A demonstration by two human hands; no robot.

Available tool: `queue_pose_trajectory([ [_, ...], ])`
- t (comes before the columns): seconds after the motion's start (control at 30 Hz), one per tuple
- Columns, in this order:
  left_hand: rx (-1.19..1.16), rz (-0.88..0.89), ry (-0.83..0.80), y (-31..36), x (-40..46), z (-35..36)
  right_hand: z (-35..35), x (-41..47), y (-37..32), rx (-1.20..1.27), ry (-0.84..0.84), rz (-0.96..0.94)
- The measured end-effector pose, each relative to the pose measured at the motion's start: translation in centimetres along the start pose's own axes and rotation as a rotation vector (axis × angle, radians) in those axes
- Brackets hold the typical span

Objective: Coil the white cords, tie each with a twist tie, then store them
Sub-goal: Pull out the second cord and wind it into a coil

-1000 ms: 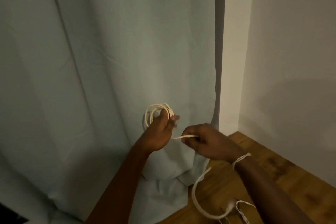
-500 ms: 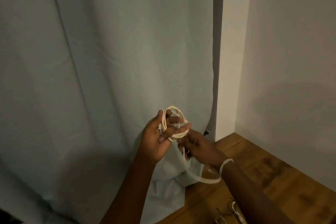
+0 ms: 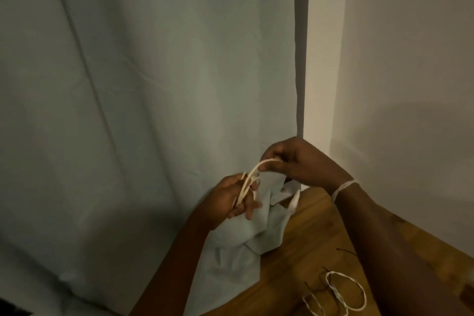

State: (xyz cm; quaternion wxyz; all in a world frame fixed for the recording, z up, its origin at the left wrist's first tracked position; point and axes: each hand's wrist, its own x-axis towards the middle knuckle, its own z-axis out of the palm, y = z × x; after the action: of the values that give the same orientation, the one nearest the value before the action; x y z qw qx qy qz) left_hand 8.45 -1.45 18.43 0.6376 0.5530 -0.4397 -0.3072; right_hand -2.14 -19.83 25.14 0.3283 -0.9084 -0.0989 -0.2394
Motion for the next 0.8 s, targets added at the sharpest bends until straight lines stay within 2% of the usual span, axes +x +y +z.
queue_pose_trajectory([
  [0.07,-0.366,0.051,-0.085,0.6,0.0,0.2,0.4,0.3,1.0,0.164,0.102,0.005],
  [0.13,-0.582,0.061,-0.182,0.8,0.4,0.5,2.2,-0.1,1.9,0.310,0.146,0.008],
  [0.27,-0.731,0.095,-0.199,0.6,0.9,1.3,5.8,-1.2,1.5,0.681,0.193,0.158],
  [0.33,-0.752,0.106,-0.143,0.6,1.0,1.9,6.7,-1.4,0.9,0.726,0.276,0.204],
  [0.43,-0.670,0.124,0.017,1.1,1.2,3.1,7.4,-1.4,0.3,0.586,0.436,0.143],
  [0.5,-0.611,0.114,0.104,1.2,1.3,3.7,7.4,-1.1,0.7,0.479,0.471,0.076],
  [0.6,-0.486,0.066,0.180,0.7,1.5,3.3,7.2,-1.3,1.5,0.464,0.487,0.042],
  [0.67,-0.413,-0.004,0.189,0.5,1.3,2.3,6.9,-1.7,1.9,0.475,0.474,0.048],
  [0.8,-0.311,-0.191,0.073,1.0,1.0,0.6,7.2,-2.3,2.9,0.440,0.401,0.110],
])
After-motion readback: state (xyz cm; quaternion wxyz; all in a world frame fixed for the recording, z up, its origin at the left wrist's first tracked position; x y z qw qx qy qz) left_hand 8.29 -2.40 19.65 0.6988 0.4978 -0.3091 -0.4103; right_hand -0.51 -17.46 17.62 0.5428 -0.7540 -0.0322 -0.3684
